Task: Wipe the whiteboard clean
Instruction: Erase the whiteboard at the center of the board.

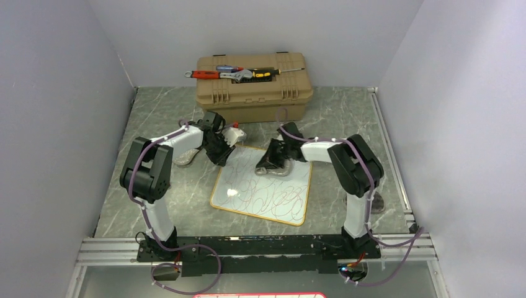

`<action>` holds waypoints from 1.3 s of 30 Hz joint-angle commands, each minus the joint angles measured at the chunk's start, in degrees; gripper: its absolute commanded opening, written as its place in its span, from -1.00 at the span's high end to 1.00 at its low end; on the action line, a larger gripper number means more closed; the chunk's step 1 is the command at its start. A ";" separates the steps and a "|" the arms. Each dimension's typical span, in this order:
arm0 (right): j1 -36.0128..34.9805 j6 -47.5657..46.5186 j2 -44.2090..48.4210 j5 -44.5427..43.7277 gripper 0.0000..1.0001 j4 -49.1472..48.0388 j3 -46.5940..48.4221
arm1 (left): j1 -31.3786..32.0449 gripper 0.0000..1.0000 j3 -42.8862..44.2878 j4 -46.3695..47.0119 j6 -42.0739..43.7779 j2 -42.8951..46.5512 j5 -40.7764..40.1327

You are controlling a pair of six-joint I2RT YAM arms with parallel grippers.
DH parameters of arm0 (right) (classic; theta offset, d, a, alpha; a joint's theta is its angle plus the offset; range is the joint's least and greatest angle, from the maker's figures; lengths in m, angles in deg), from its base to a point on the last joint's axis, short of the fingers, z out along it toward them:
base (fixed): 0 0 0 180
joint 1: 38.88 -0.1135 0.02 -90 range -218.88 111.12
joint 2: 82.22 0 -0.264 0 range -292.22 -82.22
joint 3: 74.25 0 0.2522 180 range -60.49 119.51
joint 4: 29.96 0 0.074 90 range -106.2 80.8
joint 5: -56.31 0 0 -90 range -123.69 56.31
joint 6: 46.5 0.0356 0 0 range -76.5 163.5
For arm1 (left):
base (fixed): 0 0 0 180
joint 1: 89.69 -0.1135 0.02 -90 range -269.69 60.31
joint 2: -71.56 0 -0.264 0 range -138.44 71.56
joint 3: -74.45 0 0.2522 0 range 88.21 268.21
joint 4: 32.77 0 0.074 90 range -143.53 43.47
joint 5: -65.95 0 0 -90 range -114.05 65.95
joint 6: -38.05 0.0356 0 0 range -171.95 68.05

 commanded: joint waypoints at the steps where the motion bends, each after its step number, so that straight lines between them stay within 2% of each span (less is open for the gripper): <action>1: -2.87 -0.97 -4.41 -9.22 1.00 3.75 3.91 | 0.80 0.52 -3.48 1.46 0.71 -3.24 -6.45; 8: 9.67 0.55 11.40 -14.41 1.00 -2.00 -18.29 | 0.89 0.75 -4.36 0.82 1.66 -4.05 -7.79; 13: 12.33 1.63 13.89 -16.44 1.00 -1.55 -22.21 | 0.89 0.84 -4.96 0.91 2.45 -3.76 -7.54; 16: 9.07 4.86 9.01 -16.22 1.00 -4.21 -18.68 | 0.89 0.86 -5.17 1.04 2.29 -3.43 -6.85; 22: -2.67 11.30 -5.45 -19.40 1.00 -4.95 -0.95 | 0.89 0.89 -5.59 0.19 2.82 -3.40 -6.08; 25: -5.16 14.24 -11.05 -18.96 1.00 -4.03 6.68 | 0.89 0.90 -6.14 0.07 3.27 -3.31 -6.02; 27: -5.45 15.77 -11.02 -19.83 1.00 -4.26 6.82 | 0.89 0.91 -6.42 0.07 3.48 -3.07 -6.35; 30: -3.74 16.16 -6.49 -22.83 1.00 -5.24 0.46 | 0.89 0.92 -7.40 0.61 4.04 -2.63 -7.06; 37: 7.14 10.38 11.95 -29.09 1.00 -1.95 -20.37 | 0.89 0.94 -9.49 2.21 4.76 -0.87 -7.45; 39: 9.42 9.74 14.52 -29.64 1.00 -2.00 -23.24 | 0.89 0.94 -9.79 2.46 4.85 -0.87 -7.08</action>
